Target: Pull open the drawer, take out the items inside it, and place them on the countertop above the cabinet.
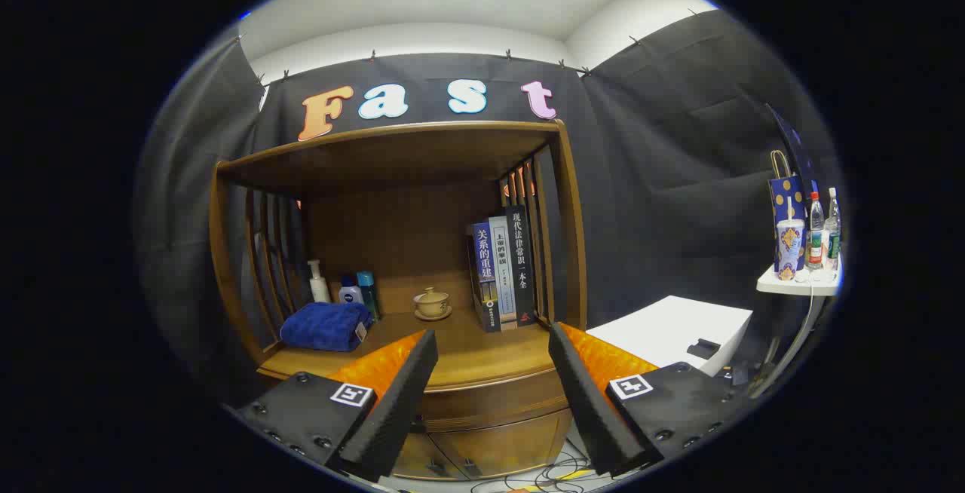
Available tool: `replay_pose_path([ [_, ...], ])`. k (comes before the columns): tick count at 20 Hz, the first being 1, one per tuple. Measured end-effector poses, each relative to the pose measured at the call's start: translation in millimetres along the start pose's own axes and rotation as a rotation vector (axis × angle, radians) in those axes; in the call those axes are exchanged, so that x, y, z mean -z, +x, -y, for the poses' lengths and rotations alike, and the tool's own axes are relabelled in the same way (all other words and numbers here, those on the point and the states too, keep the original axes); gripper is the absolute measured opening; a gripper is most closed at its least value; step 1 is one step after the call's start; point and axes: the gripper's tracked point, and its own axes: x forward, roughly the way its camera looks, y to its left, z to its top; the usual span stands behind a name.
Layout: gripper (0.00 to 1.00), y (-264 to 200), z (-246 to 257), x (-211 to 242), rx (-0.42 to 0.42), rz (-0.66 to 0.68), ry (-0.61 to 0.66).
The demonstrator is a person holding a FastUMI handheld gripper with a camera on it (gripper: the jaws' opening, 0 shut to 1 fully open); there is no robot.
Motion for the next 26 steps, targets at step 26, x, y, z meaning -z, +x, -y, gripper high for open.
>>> replay_pose_path([
  [26, 0.98, 20.8, -21.5, 48.3, -0.021, 0.031, 0.034],
])
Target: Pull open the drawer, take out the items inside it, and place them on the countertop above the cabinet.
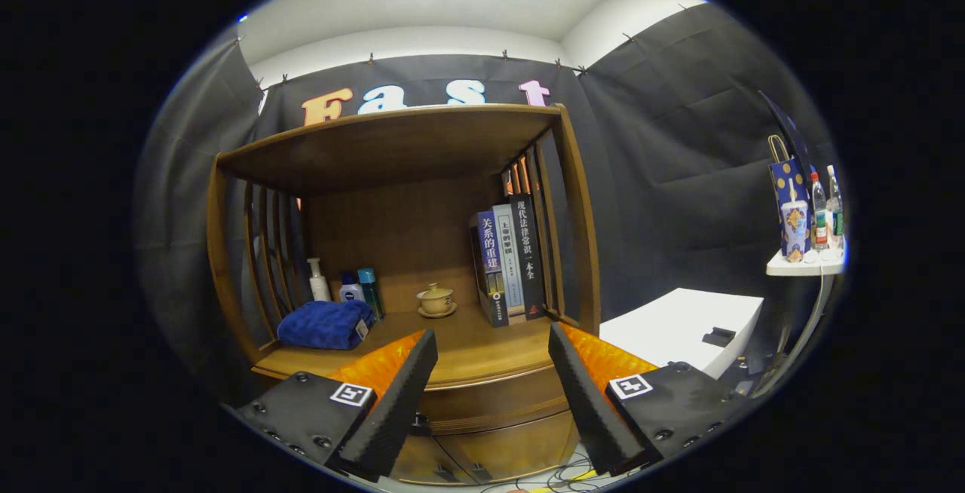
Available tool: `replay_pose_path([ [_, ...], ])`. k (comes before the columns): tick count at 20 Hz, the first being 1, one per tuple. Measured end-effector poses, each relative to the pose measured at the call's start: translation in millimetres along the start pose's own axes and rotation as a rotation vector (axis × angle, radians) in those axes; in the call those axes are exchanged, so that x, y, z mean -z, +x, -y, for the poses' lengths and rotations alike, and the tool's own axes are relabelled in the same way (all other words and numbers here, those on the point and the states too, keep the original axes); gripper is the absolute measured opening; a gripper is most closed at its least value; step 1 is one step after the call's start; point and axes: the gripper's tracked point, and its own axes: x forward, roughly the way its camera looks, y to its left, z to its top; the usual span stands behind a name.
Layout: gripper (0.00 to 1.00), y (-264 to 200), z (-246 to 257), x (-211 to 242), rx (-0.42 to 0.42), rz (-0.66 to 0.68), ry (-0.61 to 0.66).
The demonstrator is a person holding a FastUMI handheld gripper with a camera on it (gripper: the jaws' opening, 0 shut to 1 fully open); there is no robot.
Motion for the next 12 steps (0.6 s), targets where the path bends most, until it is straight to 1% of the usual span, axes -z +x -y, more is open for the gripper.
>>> replay_pose_path([
  [5, 0.98, 19.6, -31.2, 71.1, -0.057, -0.068, 0.018],
  [7, 0.98, 26.0, -41.2, 102.4, -0.080, -0.106, -0.015],
  [10, 0.98, 32.4, -60.7, 150.8, -0.136, -0.189, -0.059],
  [12, 0.98, 39.5, -69.4, 175.5, -0.160, -0.226, -0.085],
])
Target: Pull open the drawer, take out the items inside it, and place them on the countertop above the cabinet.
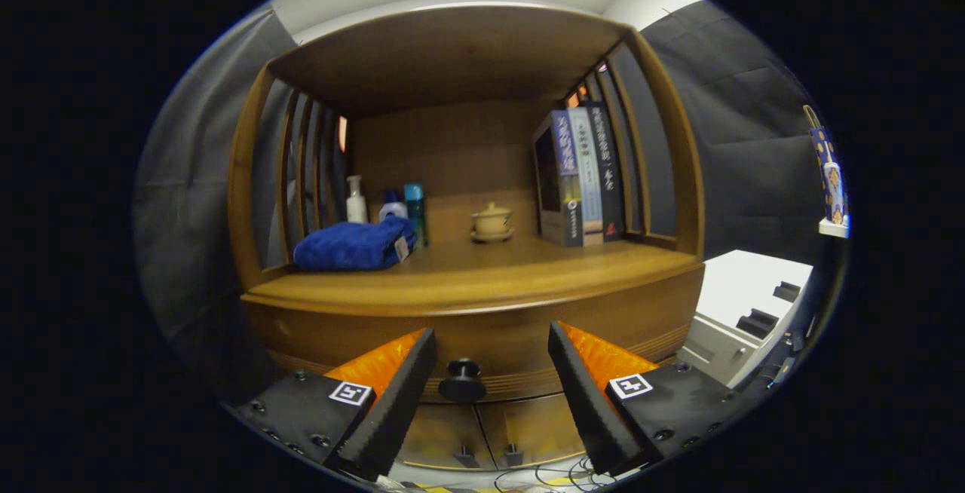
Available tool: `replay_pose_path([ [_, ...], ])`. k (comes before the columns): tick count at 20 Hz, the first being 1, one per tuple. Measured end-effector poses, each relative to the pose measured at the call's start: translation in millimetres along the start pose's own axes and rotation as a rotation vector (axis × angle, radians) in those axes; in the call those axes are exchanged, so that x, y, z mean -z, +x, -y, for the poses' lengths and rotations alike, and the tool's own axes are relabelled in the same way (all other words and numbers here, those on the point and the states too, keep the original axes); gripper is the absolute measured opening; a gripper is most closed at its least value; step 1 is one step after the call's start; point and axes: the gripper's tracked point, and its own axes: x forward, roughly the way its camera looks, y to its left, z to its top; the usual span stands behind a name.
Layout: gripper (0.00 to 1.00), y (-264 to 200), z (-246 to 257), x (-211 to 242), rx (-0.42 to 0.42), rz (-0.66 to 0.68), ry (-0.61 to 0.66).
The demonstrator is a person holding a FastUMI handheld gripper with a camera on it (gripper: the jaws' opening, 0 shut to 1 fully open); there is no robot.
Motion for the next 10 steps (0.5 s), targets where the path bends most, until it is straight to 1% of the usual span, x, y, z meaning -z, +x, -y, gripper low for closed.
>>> replay_pose_path([
  [2, 0.99, 11.9, -4.8, 20.3, -0.010, -0.038, -0.033],
  [6, 0.80, 28.1, -11.5, 46.9, -0.035, -0.100, -0.040],
  [8, 0.70, 34.1, -12.3, 52.6, -0.040, -0.119, -0.020],
  [9, 0.66, 35.2, -18.7, 56.5, -0.066, -0.136, 0.004],
  [10, 0.61, 30.9, -17.5, 51.6, -0.055, -0.119, 0.010],
])
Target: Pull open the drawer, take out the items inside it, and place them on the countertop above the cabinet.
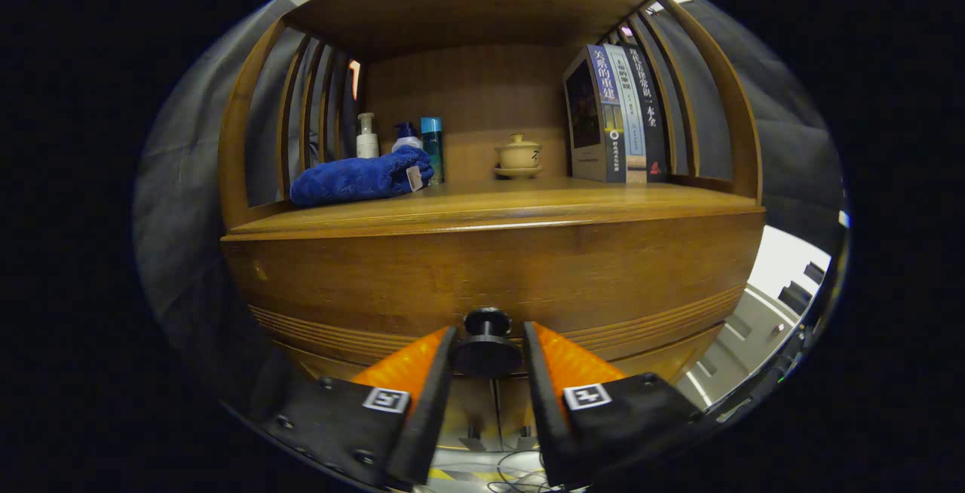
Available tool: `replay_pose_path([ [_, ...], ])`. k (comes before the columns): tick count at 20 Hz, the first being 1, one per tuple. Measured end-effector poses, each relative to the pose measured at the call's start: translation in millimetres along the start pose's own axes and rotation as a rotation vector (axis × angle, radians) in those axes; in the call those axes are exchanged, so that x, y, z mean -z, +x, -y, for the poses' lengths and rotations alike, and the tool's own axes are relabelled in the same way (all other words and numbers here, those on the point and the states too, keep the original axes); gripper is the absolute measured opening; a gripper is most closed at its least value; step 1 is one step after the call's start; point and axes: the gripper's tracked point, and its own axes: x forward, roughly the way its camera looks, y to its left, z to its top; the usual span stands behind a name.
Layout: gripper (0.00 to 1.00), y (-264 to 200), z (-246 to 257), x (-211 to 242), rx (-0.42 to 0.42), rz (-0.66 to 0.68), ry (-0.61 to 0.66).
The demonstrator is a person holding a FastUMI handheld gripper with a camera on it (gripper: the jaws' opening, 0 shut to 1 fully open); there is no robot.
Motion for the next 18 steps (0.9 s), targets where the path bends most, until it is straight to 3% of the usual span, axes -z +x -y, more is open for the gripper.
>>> replay_pose_path([
  [2, 0.52, 5.8, 2.6, 3.0, 0.000, -0.006, -0.007],
  [6, 0.42, 1.3, 1.4, 3.9, 0.022, -0.003, -0.012],
  [18, 0.42, -66.3, -0.2, 19.4, 0.015, -0.021, -0.008],
])
